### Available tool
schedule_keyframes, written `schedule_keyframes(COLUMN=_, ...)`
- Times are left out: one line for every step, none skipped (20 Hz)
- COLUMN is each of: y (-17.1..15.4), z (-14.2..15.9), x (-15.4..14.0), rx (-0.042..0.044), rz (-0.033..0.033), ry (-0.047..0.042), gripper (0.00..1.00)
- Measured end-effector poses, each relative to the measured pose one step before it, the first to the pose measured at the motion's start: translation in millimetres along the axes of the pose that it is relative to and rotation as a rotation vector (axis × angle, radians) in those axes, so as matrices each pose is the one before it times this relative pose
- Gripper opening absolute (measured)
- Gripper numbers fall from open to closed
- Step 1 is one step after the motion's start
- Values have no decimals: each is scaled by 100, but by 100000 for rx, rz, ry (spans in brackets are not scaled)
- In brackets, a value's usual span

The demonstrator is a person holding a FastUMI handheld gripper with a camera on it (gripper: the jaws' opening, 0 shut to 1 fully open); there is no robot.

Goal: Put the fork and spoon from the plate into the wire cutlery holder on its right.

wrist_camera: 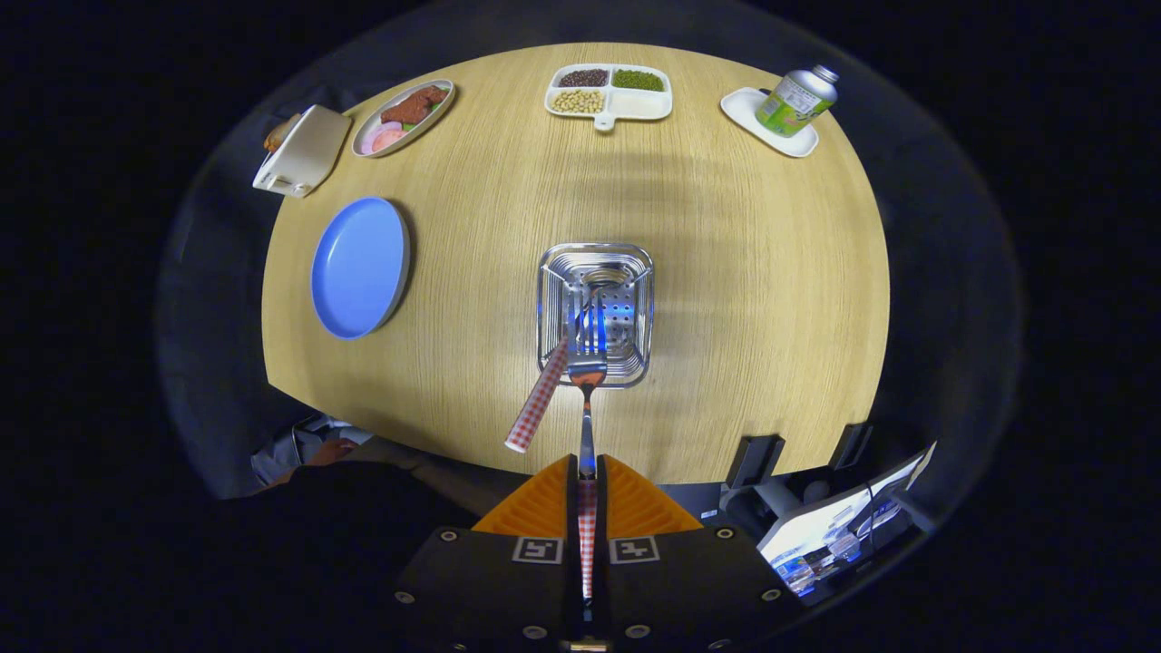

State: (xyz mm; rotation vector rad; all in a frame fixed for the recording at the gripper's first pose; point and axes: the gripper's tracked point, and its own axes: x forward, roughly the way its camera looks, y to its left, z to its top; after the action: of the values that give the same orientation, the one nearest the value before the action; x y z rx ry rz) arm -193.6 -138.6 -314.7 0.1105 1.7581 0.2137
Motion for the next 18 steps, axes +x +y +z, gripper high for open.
schedule_keyframes(y=184, z=541, x=-222, rx=-90, rz=556, ry=1750, gripper=4)
schedule_keyframes(y=-124, z=120, x=150, rx=739, rz=319, ry=1231, gripper=4)
schedule_keyframes(y=-157, z=227, x=162, rx=360, rz=246, ry=697, gripper=4)
schedule_keyframes(y=-238, z=261, x=133, rx=157, rz=-77, ry=569, gripper=5)
schedule_keyframes(y=-225, z=66, x=65, rx=37, rz=-136, ry=496, gripper=6)
schedule_keyframes(y=-146, z=40, x=32, rx=-267, rz=-34, ry=793, gripper=8)
schedule_keyframes(y=14, z=89, x=-19, rx=119, rz=694, ry=1012, gripper=9)
schedule_keyframes(y=124, z=121, x=130, rx=288, rz=1053, ry=300, gripper=10)
schedule_keyframes(y=-149, z=224, x=-162, rx=341, rz=249, ry=-383, gripper=11)
schedule_keyframes(y=-1, z=421, x=-78, rx=461, rz=599, ry=-925, gripper=12)
schedule_keyframes(y=-51, z=441, x=-24, rx=920, rz=-54, ry=-1553, gripper=13)
schedule_keyframes(y=-24, z=468, x=-158, rx=997, rz=454, ry=-1218, gripper=13)
schedule_keyframes(y=81, z=897, x=-219, rx=690, rz=1148, ry=-3455, gripper=15)
schedule_keyframes(y=-284, z=609, x=112, rx=-70, rz=-1410, ry=-1323, gripper=16)
schedule_keyframes(y=-106, z=99, x=-509, rx=-357, rz=90, ry=-401, gripper=16)
schedule_keyframes(y=252, z=756, x=-293, rx=-136, rz=1397, ry=-2870, gripper=16)
schedule_keyframes(y=49, z=486, x=-376, rx=300, rz=428, ry=-2114, gripper=16)
schedule_keyframes(y=16, z=455, x=-379, rx=97, rz=348, ry=-2171, gripper=16)
